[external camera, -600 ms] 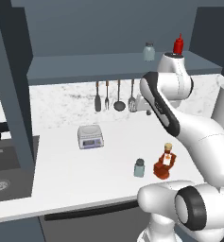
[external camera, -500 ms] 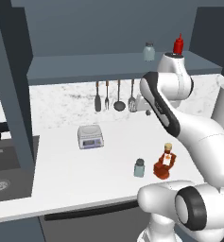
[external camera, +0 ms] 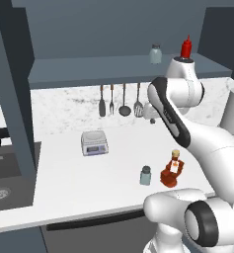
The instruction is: Put the shaker and condiment bottle from the counter next to their counterparts in the cabinet.
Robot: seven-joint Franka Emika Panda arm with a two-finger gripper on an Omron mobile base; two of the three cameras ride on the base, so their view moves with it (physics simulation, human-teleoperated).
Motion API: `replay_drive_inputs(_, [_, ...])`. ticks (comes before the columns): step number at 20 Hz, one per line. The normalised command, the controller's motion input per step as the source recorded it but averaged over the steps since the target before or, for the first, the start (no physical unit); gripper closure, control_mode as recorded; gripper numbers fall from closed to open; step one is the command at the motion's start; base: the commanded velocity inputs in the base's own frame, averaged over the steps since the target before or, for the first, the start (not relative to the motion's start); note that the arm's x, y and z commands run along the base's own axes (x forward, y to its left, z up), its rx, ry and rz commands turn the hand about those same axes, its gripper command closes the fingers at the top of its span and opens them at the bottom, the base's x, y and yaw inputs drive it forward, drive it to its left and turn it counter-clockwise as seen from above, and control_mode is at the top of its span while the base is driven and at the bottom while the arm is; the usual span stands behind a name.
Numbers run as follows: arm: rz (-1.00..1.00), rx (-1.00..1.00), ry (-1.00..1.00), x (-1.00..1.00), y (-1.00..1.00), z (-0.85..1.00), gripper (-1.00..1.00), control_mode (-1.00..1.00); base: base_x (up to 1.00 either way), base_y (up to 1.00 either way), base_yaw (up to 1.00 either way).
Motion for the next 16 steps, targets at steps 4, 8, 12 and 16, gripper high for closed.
replay_drive_inputs(4, [0.00, -0.06, -0.15, -0.52, 0.08, 0.00, -1.00, -1.00, 0.00, 0.00, 0.00])
replay_drive_inputs(8, [-0.28, -0.09, -0.11, -0.45, 0.17, -0.22, -1.00, -1.00, 0.00, 0.00, 0.00])
replay_drive_inputs(12, [-0.47, -0.03, -0.01, -0.21, 0.01, -0.58, -1.00, -1.00, 0.00, 0.00, 0.00])
replay_drive_inputs(16, [-0.33, 0.00, 0.01, -0.18, -0.09, -0.61, -1.00, -1.00, 0.00, 0.00, 0.00])
